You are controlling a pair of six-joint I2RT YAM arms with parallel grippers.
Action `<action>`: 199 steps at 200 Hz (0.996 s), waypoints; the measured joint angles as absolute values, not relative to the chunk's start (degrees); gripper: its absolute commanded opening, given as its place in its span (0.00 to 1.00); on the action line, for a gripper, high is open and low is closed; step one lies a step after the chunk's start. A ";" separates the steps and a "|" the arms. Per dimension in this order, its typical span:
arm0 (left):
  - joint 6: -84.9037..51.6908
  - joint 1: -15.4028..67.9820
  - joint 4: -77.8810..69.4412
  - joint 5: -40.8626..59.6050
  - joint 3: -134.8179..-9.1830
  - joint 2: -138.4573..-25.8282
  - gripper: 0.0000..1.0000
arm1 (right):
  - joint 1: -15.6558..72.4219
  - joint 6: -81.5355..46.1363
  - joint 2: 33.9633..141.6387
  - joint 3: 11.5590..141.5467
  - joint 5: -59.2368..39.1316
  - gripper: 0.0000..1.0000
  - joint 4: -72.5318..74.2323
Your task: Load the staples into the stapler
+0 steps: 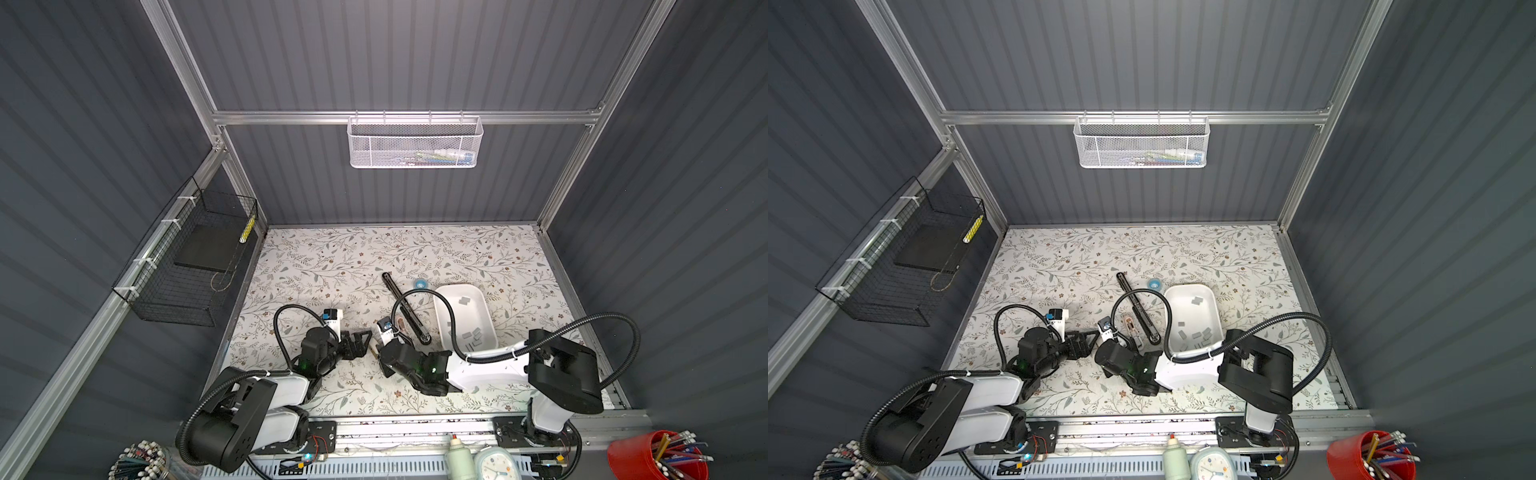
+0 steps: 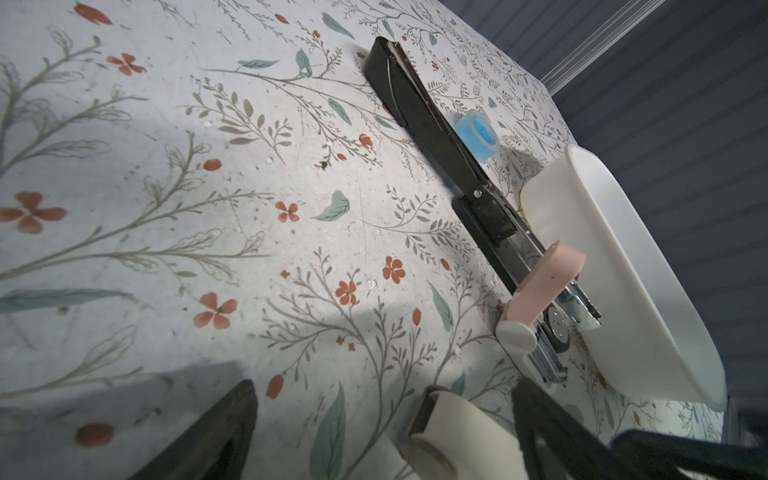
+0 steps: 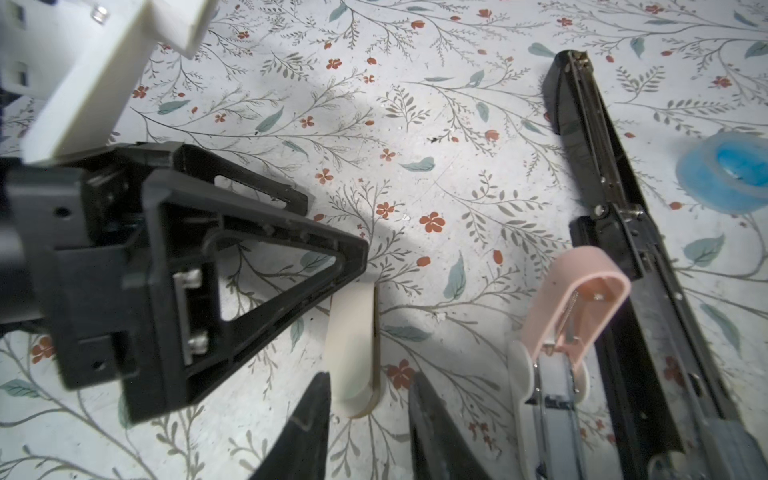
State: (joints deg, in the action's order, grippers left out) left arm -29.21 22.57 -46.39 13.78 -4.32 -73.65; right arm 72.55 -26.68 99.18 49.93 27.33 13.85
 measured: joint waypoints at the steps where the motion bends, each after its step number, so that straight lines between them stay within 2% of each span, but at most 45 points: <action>1: -29.21 22.57 -46.39 13.80 -4.32 -73.67 0.96 | 72.53 -26.70 99.24 49.95 27.33 0.34 13.78; 199: -29.30 24.16 -48.29 15.11 -2.87 -73.38 0.93 | 71.88 -30.04 104.44 52.64 25.78 0.30 13.74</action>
